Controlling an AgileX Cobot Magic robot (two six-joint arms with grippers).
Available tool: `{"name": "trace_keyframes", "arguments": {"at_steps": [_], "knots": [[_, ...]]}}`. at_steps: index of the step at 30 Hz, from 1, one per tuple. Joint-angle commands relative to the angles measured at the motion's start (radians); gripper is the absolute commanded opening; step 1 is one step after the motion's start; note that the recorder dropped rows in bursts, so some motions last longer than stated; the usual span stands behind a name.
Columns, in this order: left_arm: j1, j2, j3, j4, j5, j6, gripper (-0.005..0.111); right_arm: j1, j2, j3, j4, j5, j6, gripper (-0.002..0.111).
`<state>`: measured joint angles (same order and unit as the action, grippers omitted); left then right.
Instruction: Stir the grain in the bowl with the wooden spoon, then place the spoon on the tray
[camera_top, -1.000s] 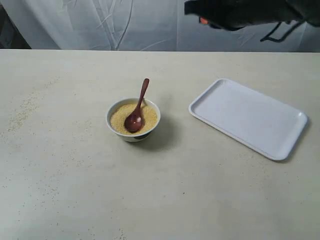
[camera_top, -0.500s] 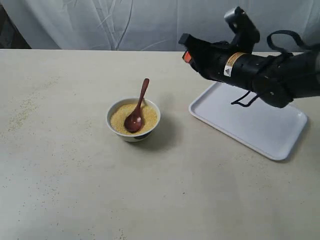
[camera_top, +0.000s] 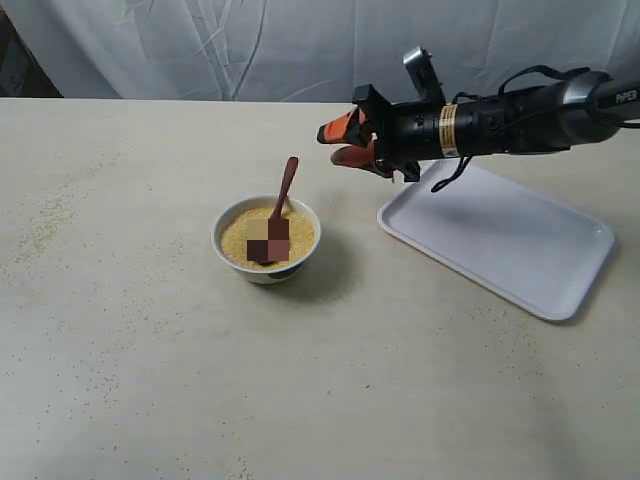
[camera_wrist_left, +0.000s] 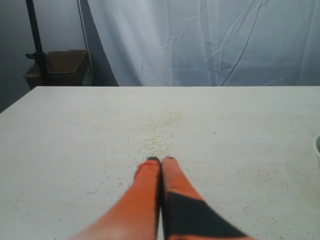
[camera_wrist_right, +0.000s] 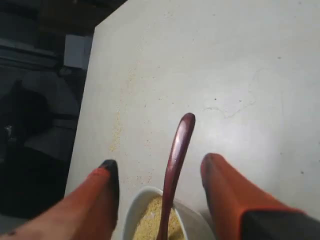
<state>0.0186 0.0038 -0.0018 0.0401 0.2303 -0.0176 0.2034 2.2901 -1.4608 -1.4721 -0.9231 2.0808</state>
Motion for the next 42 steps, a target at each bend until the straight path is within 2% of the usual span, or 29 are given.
{"name": "trace_keyframes", "arguments": {"at_steps": [1, 16, 19, 25, 31, 35, 38, 42], "knots": [[0.004, -0.004, 0.002, 0.001, -0.004, -0.004, 0.0, 0.008, 0.075, -0.083, -0.025, -0.075, 0.035, 0.051], [0.004, -0.004, 0.002, 0.001, -0.004, -0.004, 0.0, 0.084, 0.179, -0.187, 0.005, -0.019, 0.035, 0.049], [0.004, -0.004, 0.002, 0.001, -0.004, -0.004, 0.0, 0.093, 0.179, -0.191, 0.032, 0.019, 0.035, 0.039], [0.004, -0.004, 0.002, 0.001, -0.006, -0.004, 0.0, 0.1, 0.179, -0.191, 0.06, 0.072, 0.035, 0.001], [0.004, -0.004, 0.002, 0.001, -0.006, -0.004, 0.0, 0.1, 0.179, -0.191, 0.197, 0.062, -0.025, -0.001], [0.004, -0.004, 0.002, 0.001, -0.006, -0.004, 0.0, 0.1, 0.147, -0.191, 0.321, -0.008, -0.14, -0.001], [0.004, -0.004, 0.002, 0.001, -0.006, -0.004, 0.0, 0.1, 0.091, -0.191, 0.333, -0.018, -0.263, -0.001], [0.004, -0.004, 0.002, 0.001, -0.006, -0.004, 0.0, 0.135, -0.021, -0.191, 0.259, -0.009, -0.611, -0.001]]}}
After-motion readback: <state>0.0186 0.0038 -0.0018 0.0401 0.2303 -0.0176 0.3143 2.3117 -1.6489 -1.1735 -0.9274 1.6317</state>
